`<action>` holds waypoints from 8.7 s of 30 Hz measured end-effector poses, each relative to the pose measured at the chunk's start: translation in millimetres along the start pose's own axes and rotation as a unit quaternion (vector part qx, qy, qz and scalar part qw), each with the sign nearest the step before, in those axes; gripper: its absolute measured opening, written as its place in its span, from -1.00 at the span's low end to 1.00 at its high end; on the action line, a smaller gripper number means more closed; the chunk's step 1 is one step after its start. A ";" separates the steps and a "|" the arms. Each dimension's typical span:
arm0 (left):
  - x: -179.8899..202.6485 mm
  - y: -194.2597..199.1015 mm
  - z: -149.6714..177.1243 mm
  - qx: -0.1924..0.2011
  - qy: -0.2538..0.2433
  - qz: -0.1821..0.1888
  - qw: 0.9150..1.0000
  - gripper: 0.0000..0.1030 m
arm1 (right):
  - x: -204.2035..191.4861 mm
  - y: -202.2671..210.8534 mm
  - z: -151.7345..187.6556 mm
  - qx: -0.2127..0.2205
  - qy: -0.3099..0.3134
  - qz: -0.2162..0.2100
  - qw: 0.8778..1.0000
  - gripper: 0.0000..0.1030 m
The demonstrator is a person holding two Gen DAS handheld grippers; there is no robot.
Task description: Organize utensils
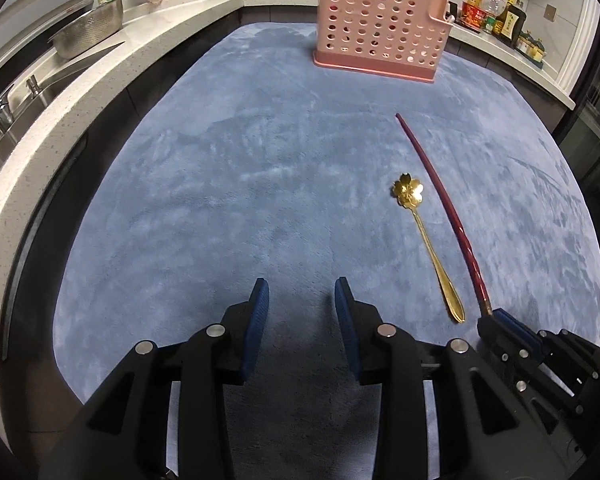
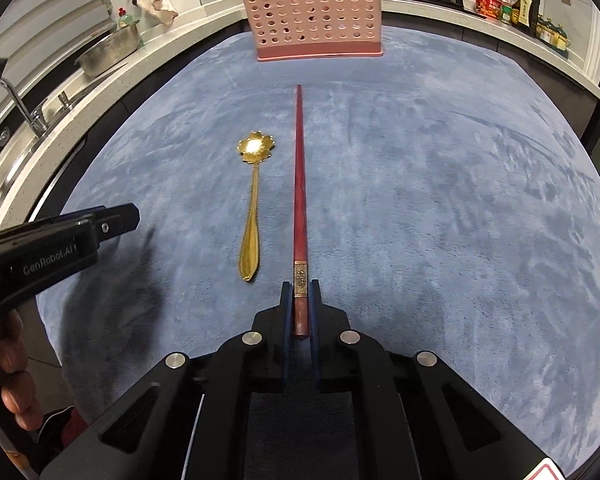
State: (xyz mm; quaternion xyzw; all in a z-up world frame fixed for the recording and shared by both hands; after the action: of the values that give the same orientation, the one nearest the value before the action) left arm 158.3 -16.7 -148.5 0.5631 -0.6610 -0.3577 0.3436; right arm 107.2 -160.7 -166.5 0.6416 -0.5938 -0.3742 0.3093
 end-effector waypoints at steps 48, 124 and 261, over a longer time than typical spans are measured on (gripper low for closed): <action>75.0 -17.9 21.7 -0.005 -0.040 0.064 0.997 -0.78 | 50.2 20.3 13.7 0.008 -0.065 0.007 0.998 -0.86; 82.4 131.2 -359.6 0.178 0.002 0.127 0.976 -0.98 | 69.1 189.7 -394.4 0.314 -0.081 -0.030 0.946 -0.86; 42.1 64.8 -184.1 0.103 -0.024 -0.078 0.991 0.85 | 48.4 100.9 -198.0 0.111 -0.020 0.086 0.990 0.88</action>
State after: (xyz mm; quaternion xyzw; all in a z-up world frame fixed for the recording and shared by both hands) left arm 278.3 -67.1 3.0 0.6365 -0.6564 -0.3270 0.2389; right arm 222.2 -228.6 17.6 0.6109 -0.6905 -0.2911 0.2556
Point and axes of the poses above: each gripper's, at about its wrist camera, not at the fingertips, and y roughly against the way its jaws point, x to its right, z to its underside, the point moved 10 cm from there along -y, roughly the way its jaws point, and after that the axes turned 3 degrees about y, right-handed, at the moved point
